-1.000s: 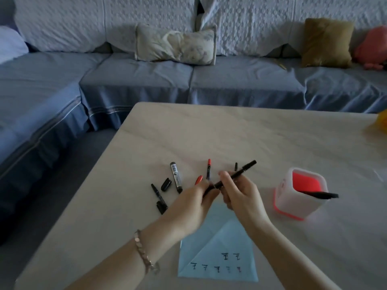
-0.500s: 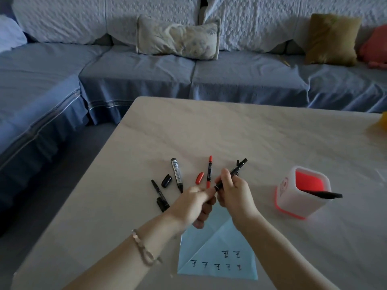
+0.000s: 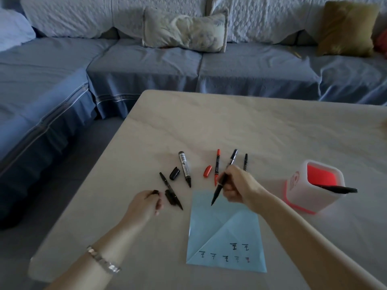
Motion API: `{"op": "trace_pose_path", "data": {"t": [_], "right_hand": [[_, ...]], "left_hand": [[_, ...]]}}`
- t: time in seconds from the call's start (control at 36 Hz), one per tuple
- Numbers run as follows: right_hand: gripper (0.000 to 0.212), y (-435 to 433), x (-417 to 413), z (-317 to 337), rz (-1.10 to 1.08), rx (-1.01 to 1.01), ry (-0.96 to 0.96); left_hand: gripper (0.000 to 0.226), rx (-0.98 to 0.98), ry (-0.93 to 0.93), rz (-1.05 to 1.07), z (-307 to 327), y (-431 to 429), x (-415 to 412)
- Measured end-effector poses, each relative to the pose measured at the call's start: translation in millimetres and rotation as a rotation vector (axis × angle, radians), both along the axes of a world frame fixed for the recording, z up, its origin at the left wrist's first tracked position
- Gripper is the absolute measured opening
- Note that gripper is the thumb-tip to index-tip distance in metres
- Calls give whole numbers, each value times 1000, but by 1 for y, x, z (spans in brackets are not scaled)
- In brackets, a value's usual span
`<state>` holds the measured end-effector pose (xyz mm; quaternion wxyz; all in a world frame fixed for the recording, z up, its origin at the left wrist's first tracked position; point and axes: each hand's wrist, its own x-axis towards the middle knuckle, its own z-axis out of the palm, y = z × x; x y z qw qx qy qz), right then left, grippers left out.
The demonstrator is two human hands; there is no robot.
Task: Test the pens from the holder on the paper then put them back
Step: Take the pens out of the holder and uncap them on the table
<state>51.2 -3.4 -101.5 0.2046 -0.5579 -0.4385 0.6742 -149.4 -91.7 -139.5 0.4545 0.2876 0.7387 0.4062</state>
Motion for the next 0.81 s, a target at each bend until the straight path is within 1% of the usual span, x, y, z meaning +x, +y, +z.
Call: {"op": "trace_pose_path", "data": {"t": [0.03,0.11,0.17,0.25,0.33,0.39,0.44,0.47,0.5,0.53,0.56,0.61,0.64,0.69,0.81], "right_hand": [[30,-3,-6,-3,44,-30,6],[22,-8,-31,-7,207,-69,-17],[22,-11,-50,-8,356,-20,-84],[27,-13,-76,-6,534,200,-226],[29,-16,-97,-10,610,335,-336],[42,-16,-109,-18,666,407,-462],[47,-18,-119,-25,683,442,-559],[44,-20,-123,-29,677,457,-594],[36,-22,-127,-32,671,477,-631],[27,-25,-130,-34,679,509,-677],[22,-29,-133,-36,690,543,-721],[23,-34,-137,-42,709,601,-768],[21,-36,-137,-46,716,621,-777],[21,-40,-136,-48,724,634,-793],[20,-41,-126,-50,688,668,-783]], "left_hand": [[29,-12,52,-13,-3,-3,-8],[43,-54,229,-58,-6,-13,-25],[47,-86,275,-50,-6,-16,-32],[49,-109,261,-7,-8,-18,-41],[46,-98,211,28,-11,-20,-40],[49,-92,198,36,-15,-21,-38],[55,-90,182,59,-18,-20,-36],[53,-95,189,71,-20,-19,-37],[48,-100,209,82,-22,-18,-38],[43,-110,236,93,-24,-18,-39],[35,-112,266,102,-27,-18,-40],[12,-112,317,99,-34,-18,-43],[5,-119,348,89,-37,-19,-44],[6,-133,406,46,-43,-21,-47],[18,-148,504,-72,-46,-21,-45]]}}
